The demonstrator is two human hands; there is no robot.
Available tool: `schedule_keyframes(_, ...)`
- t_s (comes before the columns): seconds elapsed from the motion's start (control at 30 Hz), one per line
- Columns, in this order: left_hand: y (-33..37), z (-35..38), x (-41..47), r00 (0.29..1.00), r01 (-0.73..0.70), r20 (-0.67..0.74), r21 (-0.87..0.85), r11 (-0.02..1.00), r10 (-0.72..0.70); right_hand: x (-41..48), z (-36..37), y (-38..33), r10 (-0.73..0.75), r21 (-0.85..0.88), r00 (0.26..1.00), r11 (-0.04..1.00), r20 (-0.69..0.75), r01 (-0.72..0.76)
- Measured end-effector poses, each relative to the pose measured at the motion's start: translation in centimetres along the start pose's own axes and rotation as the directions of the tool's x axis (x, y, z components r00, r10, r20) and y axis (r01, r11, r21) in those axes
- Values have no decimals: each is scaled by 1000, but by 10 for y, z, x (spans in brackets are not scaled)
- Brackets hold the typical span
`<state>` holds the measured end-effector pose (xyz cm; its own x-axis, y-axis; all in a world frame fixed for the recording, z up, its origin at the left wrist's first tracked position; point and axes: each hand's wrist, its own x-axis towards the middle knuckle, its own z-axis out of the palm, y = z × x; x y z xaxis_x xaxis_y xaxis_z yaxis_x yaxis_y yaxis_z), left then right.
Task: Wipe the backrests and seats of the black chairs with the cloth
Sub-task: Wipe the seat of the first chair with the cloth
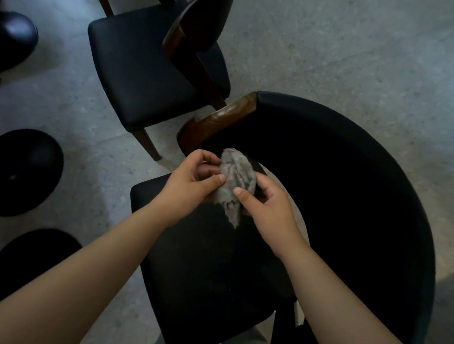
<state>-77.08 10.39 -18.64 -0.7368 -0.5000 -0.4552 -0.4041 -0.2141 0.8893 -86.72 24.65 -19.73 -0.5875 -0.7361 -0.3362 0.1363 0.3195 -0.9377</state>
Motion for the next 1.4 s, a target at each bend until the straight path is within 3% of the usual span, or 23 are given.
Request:
schedule_keyframes(0.13, -12, -16, -7, 996, -16, -86, 187, 982, 32, 7, -4, -1, -4, -10, 986, 1000, -167, 2)
schedule_keyframes(0.27, -32, -44, -12, 995, 33, -102, 432, 901, 13, 39, -5, -8, -128, -202, 938, 977, -323, 64)
schedule_keyframes(0.43, -57, -65, -22, 989, 123, -134, 529, 840, -61, 87, 31, 3, -254, -356, 911, 925, -324, 132)
schedule_keyframes(0.6, -80, -87, -30, 987, 154, -133, 572, 805, -94, 100, 67, 25, -246, -308, 895, 942, -373, 131)
schedule_keyframes(0.67, -90, -95, -34, 984, 172, -143, 587, 791, -107, 100, 75, 38, -196, -333, 936, 939, -293, 92)
schedule_keyframes(0.73, -99, -102, -35, 981, 186, -154, 604, 775, -116, 101, 85, 51, -46, -336, 987, 942, -153, -8)
schedule_keyframes(0.8, -107, -109, -37, 978, 204, -165, 620, 758, -128, 101, 98, 63, 126, -302, 991, 943, -54, -137)
schedule_keyframes(0.9, -120, -115, -38, 974, 226, -166, 642, 733, -155, 93, 109, 82, 255, -240, 963, 933, -90, -269)
schedule_keyframes(1.07, -137, -112, -36, 960, 273, -150, 689, 671, -237, 64, 80, 101, 186, -280, 947, 924, -262, -259)
schedule_keyframes(1.4, -166, -83, -10, 949, 228, -87, 853, 469, -303, 33, 2, 145, 110, -568, 938, 770, -330, -290)
